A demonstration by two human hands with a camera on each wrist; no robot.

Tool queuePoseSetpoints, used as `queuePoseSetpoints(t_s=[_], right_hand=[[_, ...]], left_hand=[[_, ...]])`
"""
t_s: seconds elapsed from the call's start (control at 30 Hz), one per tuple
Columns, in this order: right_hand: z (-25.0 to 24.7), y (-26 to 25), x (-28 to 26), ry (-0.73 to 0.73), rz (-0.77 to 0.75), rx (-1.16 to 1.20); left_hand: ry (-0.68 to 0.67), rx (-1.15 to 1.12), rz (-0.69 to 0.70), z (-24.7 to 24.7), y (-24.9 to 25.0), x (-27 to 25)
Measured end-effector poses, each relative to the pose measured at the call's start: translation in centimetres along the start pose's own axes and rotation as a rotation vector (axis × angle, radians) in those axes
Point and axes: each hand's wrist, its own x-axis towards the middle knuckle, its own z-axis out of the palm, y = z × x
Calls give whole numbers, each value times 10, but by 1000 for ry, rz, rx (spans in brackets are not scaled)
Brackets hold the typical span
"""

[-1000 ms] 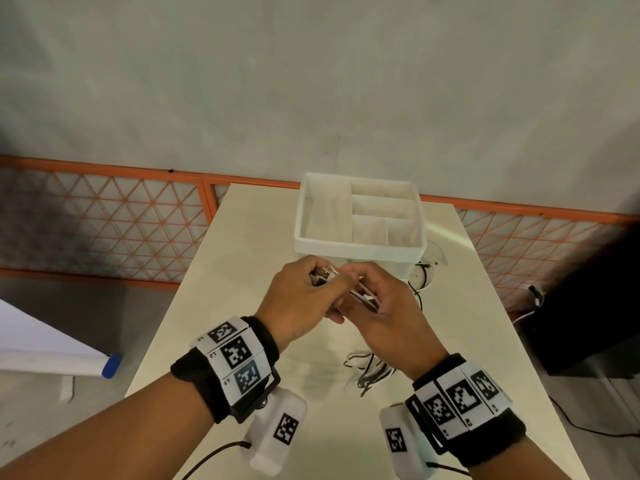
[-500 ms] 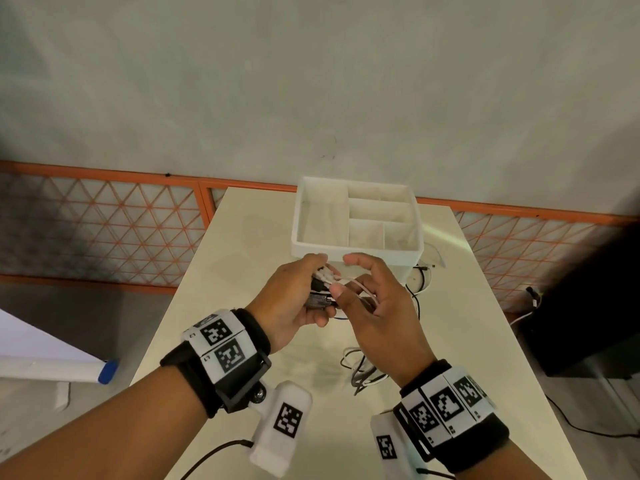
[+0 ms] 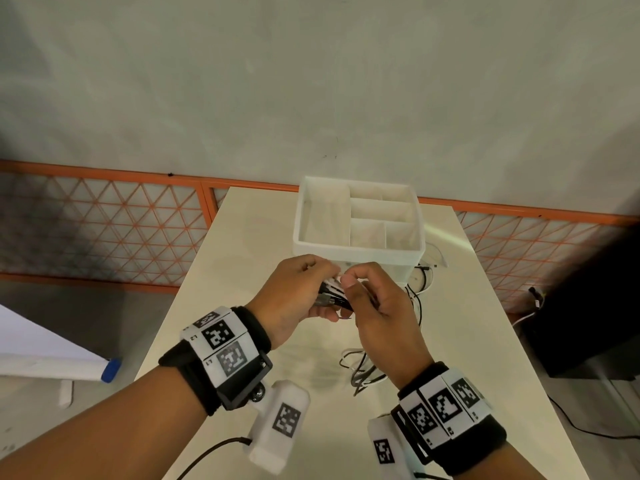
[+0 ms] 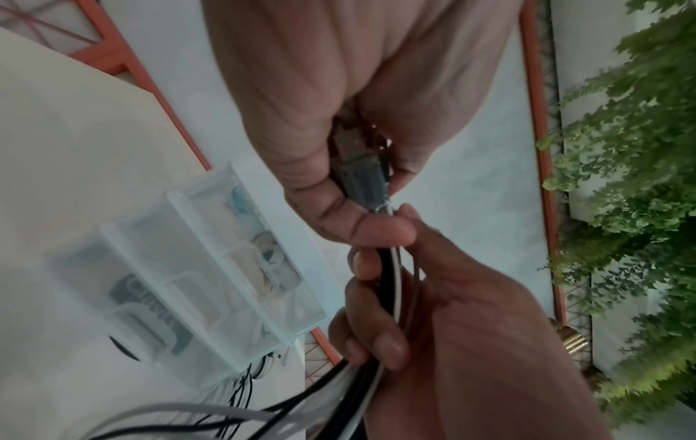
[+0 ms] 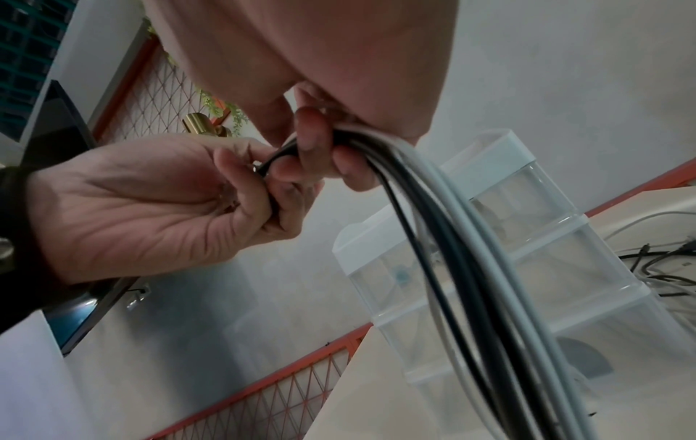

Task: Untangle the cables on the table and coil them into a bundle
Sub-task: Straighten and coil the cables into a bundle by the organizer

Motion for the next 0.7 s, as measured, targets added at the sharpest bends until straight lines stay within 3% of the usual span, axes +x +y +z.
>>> queuePoseSetpoints(t_s=[0.13,0.27,0.33,0.5,0.6,0.7], right_hand=[[-2,5,2,27,-11,65],[-5,11,1,-12,-47,50],[-5,13,-1,-45,-54,46],[-2,11,-4,-112,-31,44],[-9,12,0,-201,104,19],[-19,19,3,-234,254,39]], left_hand=[[21,-138,0,-1,3,-2],[-30,-301,-184,-7,4,-4],[-62,-279,-214,-10,4,-3],[33,-61,-85,-9,3,-1],[96,-36,19,-10,2,-1],[81,-30,14,-19,4,-2]])
